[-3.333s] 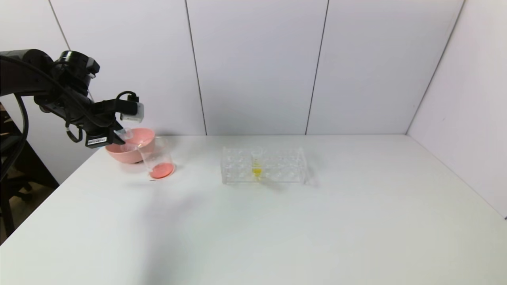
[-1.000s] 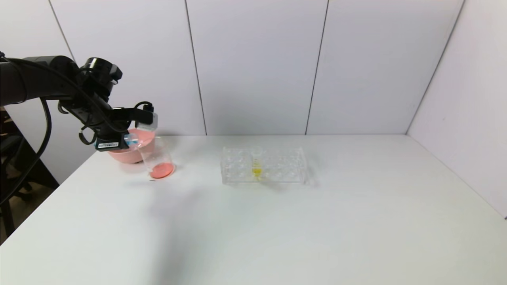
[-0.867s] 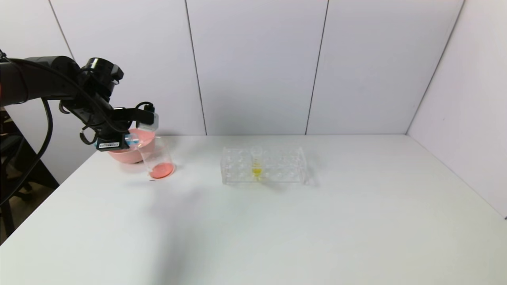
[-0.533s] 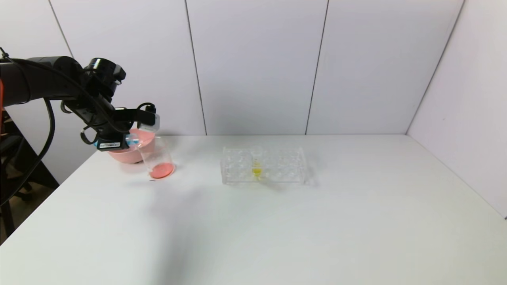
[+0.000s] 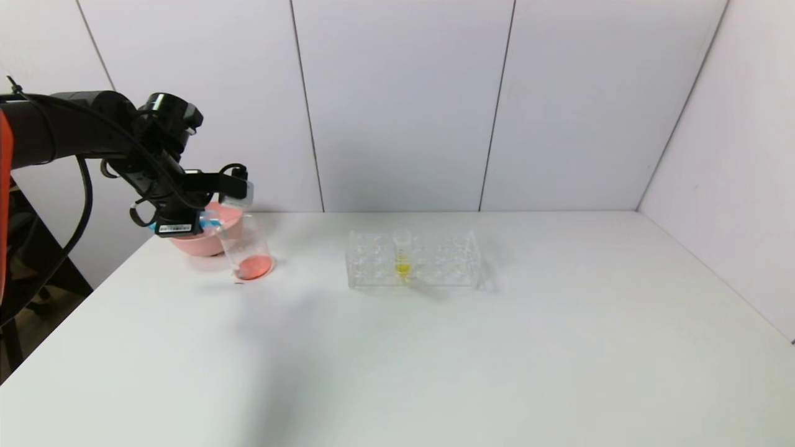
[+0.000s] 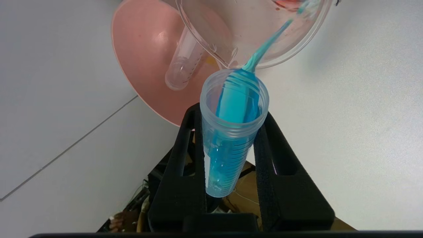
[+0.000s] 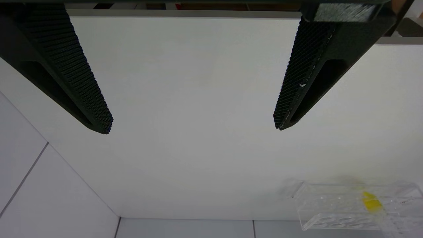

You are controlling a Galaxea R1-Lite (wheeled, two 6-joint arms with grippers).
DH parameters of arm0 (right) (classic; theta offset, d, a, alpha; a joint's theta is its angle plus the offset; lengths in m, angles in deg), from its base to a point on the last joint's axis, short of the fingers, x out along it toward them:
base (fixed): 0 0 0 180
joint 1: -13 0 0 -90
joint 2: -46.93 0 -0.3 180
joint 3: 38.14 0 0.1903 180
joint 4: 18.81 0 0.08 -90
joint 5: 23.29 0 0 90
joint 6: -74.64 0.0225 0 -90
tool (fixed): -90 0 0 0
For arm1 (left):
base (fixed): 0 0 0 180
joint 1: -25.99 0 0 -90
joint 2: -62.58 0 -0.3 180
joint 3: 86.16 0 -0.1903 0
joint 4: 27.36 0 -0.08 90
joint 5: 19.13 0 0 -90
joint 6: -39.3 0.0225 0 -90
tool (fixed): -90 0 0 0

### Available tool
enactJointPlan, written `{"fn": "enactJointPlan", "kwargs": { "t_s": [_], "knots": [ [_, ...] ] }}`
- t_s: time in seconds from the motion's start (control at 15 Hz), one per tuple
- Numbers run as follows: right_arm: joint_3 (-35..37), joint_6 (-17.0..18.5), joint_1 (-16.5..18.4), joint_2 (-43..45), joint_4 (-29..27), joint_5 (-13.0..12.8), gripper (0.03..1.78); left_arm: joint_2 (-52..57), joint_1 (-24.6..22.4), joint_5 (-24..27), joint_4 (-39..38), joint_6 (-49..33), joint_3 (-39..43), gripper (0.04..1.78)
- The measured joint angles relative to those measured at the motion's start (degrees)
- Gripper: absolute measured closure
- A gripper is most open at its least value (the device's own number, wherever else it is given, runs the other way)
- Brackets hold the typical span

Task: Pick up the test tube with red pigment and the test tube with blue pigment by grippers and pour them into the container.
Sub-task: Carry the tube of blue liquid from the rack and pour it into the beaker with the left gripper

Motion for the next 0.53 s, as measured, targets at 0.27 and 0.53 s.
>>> {"fn": "enactJointPlan", "kwargs": {
  "t_s": [0.27,0.53],
  "knots": [
    [0.0,0.0,0.0,0.0,0.0,0.0,0.04,-0.3,0.5,-1.1,-0.6,-0.1,0.0,1.38],
    [0.0,0.0,0.0,0.0,0.0,0.0,0.04,-0.4,0.7,-1.5,-0.7,-0.2,0.0,1.38]
  ]
}}
